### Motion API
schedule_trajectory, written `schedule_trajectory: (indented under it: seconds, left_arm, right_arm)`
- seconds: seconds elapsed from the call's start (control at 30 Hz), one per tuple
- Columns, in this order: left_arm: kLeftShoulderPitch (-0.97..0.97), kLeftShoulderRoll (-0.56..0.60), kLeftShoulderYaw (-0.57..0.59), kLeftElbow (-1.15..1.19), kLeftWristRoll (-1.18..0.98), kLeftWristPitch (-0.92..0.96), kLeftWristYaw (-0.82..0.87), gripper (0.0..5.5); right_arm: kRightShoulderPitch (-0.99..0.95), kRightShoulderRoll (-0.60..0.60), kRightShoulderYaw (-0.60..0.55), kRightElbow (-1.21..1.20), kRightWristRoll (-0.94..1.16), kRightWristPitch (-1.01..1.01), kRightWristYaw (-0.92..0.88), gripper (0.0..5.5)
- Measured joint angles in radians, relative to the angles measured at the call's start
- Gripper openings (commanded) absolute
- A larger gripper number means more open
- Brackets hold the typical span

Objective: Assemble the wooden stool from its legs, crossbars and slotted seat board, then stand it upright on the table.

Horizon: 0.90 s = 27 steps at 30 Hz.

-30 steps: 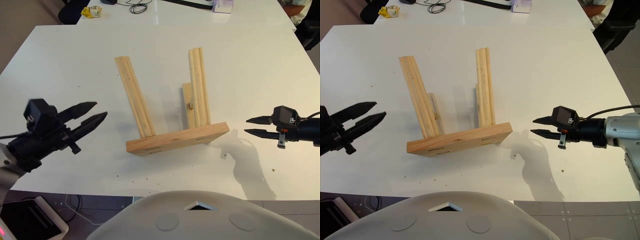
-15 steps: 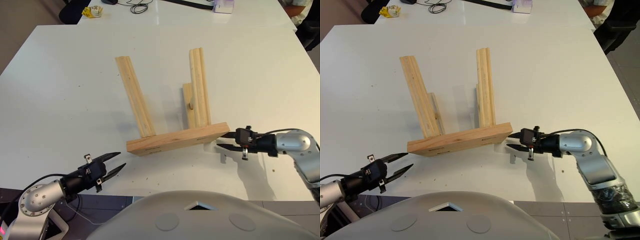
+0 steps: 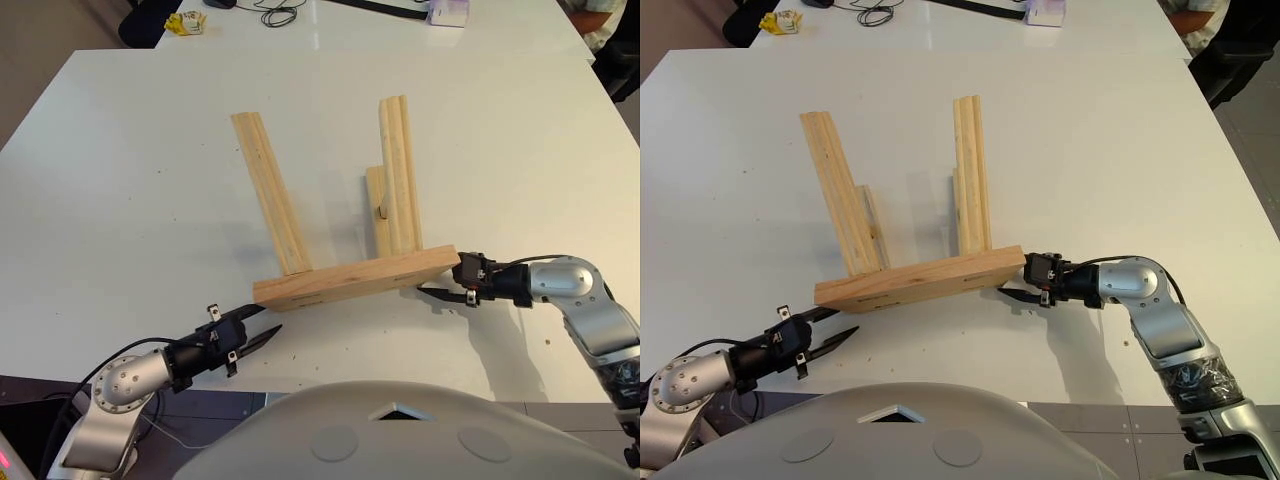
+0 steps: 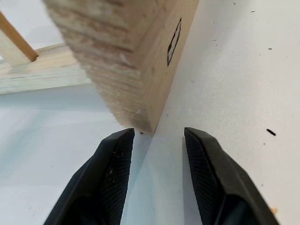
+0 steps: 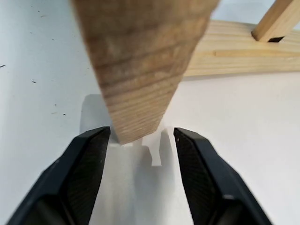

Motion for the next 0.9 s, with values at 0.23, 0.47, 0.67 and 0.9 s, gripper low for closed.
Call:
schedule_trajectory:
  seconds: [0.23,0.47,0.67,0.9]
  left_arm:
    - [-0.048,-0.013,-0.044,0.036,-0.001,-0.008,0.019,2.00]
    - [-0.111,-0.041,-0.083,0.086,0.015,-0.037,0.070,2.00]
    - [-0.146,-0.028,-0.074,0.129,0.025,-0.073,0.085,2.00]
    - [-0.101,0.038,-0.011,0.098,-0.021,-0.038,0.059,2.00]
  right_arm:
    - [-0.011,-0.006,0.008,0.025,0.000,-0.015,0.030,2.53]
    - [-0.048,-0.014,0.012,0.065,-0.005,-0.033,0.059,2.53]
    - [-0.058,-0.017,0.027,0.081,-0.009,-0.079,0.077,2.53]
    - [-0.065,-0.017,0.030,0.102,-0.009,-0.109,0.087,2.53]
